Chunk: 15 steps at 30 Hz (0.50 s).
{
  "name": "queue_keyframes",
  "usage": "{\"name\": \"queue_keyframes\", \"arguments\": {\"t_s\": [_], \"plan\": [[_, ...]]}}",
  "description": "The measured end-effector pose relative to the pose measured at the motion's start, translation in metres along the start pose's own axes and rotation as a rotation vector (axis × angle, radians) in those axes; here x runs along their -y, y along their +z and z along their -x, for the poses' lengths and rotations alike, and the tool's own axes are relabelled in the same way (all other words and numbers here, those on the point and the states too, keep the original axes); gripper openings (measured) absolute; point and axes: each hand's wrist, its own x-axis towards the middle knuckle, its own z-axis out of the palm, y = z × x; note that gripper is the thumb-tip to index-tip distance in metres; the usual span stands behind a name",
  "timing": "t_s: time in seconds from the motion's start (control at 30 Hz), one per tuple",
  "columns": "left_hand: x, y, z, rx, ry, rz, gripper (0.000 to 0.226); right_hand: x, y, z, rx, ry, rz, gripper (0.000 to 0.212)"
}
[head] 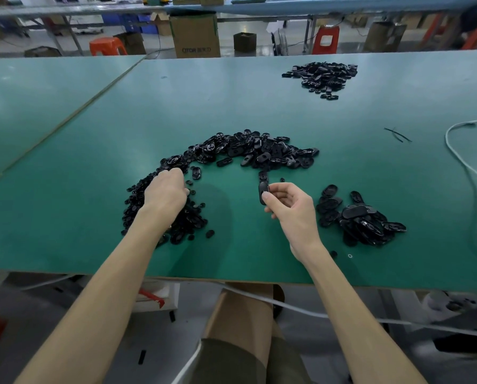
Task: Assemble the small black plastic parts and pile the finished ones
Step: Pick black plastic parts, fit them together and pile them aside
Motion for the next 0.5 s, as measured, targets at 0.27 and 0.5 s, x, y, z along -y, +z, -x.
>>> {"name": "queue_keyframes", "arguments": {"t_s": [0.27, 0.5], "plan": [[-0.002, -0.002, 0.001, -0.019, 0.026, 0.006, 0.014, 0.000, 0.000, 0.000, -0.002, 0.000, 0.021, 0.009], [-0.013, 0.000, 0.008, -0.045, 0.093, 0.126, 0.010, 0.001, 0.001, 0.000, -0.008, 0.005, 0.026, 0.009]]}}
